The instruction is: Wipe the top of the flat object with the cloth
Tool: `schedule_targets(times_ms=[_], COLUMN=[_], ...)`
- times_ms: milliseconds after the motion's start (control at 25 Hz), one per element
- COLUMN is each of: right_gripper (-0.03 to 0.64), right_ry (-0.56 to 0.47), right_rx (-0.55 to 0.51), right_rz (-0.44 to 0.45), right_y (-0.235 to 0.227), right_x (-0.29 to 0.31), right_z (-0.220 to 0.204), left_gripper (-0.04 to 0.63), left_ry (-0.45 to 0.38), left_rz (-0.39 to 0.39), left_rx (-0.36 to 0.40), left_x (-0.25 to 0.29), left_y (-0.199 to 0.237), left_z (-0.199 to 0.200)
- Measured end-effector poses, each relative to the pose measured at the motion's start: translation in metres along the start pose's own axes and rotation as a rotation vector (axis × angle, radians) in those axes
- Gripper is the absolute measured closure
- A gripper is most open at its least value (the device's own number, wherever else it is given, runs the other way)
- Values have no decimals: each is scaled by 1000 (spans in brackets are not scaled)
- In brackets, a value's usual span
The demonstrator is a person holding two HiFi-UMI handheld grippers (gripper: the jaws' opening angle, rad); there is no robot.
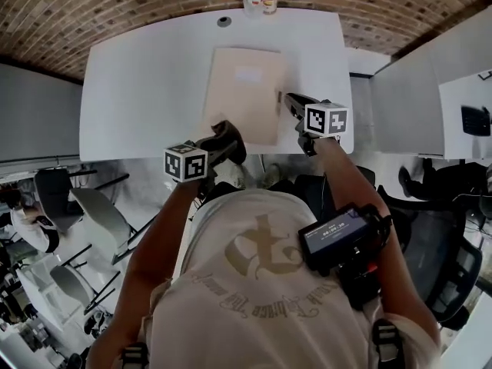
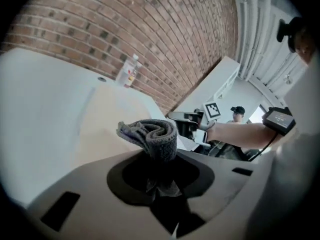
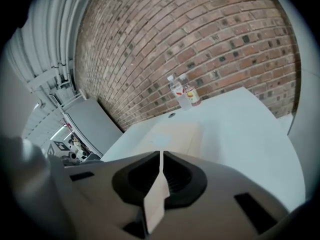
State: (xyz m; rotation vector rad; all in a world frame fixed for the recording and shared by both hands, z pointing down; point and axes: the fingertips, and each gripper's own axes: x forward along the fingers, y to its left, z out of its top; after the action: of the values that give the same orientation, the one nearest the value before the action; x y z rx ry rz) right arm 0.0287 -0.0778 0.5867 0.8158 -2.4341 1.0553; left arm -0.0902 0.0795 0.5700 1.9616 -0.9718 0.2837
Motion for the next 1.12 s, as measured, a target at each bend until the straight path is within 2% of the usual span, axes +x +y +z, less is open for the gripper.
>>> schedule_targets(times_ms=[200, 320, 440, 600, 1120], right_gripper=[592, 595, 595, 595, 595], right_ry=[-105, -142, -162, -181, -196], right_rx=[-68, -155, -233, -269, -227], right_rz=[55, 83, 94, 106, 115], right_y=[28, 47, 63, 72, 66], right_x=[-20, -31, -45, -58, -73], right_z=[17, 24, 23, 13, -12], left_gripper=[486, 486, 486, 486, 486], left_ry=[-143, -211, -239, -259, -263], left_rz=[149, 191, 193, 175, 200], left_rx=[82, 115, 152, 190, 217], left_x=[-40, -50, -49, -42, -34], left_y=[31, 33, 23, 9, -8], left_z=[37, 55, 61, 65, 64])
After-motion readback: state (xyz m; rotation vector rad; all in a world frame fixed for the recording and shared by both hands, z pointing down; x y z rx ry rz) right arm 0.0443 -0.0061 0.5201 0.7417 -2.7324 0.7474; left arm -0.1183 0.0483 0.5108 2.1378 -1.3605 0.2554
